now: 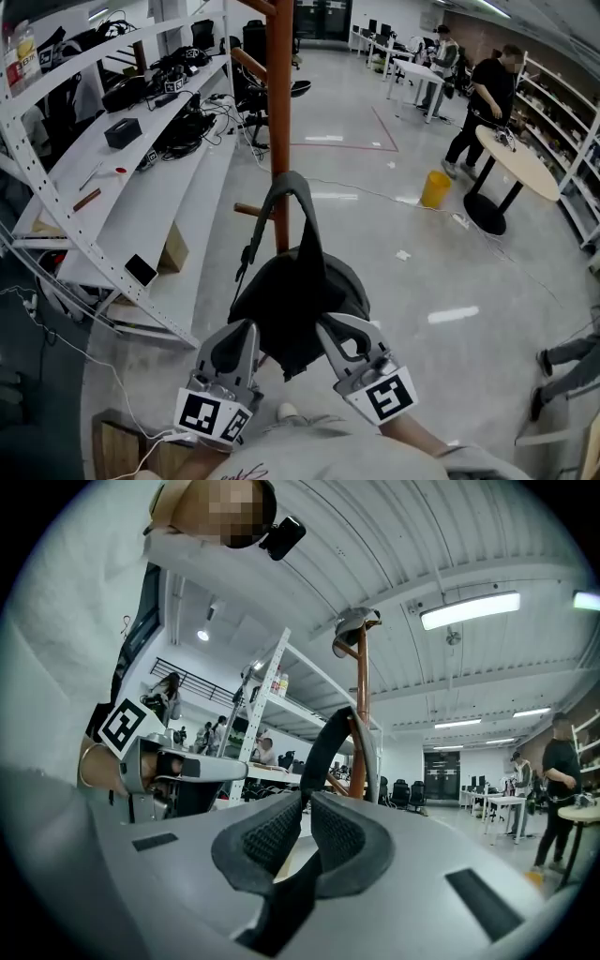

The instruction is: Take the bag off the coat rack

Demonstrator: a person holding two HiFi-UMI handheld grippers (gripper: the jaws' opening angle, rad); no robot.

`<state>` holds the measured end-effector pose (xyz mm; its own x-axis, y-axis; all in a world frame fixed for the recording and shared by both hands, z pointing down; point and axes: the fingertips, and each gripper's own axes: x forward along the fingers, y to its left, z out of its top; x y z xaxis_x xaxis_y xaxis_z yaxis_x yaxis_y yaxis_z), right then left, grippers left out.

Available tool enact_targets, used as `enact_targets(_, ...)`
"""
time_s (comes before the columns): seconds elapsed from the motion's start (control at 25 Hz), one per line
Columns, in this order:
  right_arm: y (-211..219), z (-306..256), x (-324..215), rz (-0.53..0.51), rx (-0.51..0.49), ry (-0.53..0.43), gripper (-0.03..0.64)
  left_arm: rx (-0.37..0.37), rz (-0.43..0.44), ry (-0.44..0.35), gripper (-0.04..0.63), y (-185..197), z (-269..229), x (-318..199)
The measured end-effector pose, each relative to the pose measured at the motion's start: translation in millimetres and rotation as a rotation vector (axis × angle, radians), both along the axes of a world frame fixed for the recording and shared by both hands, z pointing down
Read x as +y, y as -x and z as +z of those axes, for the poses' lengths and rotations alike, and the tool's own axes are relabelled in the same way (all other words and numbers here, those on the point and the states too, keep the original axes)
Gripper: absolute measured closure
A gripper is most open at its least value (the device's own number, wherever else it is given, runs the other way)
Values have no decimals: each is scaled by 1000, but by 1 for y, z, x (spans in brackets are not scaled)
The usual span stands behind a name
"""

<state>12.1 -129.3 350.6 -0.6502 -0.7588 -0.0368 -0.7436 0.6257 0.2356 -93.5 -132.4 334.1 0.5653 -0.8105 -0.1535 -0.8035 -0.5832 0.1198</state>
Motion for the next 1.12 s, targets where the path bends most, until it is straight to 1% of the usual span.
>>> enact_targets(0.2,-3,-3,-3,-3,23,8,592,12,-8,-3,575,-7,-4,-3)
enact_targets(0.4,-9,-11,-15,2,32,6,586,25,-41,2,575,-11,-5,-7)
enact_targets(0.44,-11,-11,-17,3,40,16,566,28,-45,4,575,-12,-5,-8)
enact_targets(0.48,-13,-11,-21,9,44,24,520,29,-49,3,575,-14,-4,-9)
enact_targets(0.52,-16,-13,-26,18,41,24,488,29,-55,2,575,-15,-5,-10)
enact_targets(0.6,-21,-21,-37,39,29,0,437,30,-65,0,575,-16,-5,-11)
enact_targets(0.72,-24,-32,-52,62,45,-30,417,27,-81,2,575,-15,-5,-12)
enact_targets(1.0,-14,-35,-86,77,76,-27,408,20,-117,2,575,-7,-4,-19)
enact_targets(1.12,-9,-37,-102,90,72,-30,408,17,-124,4,575,-3,-2,-22)
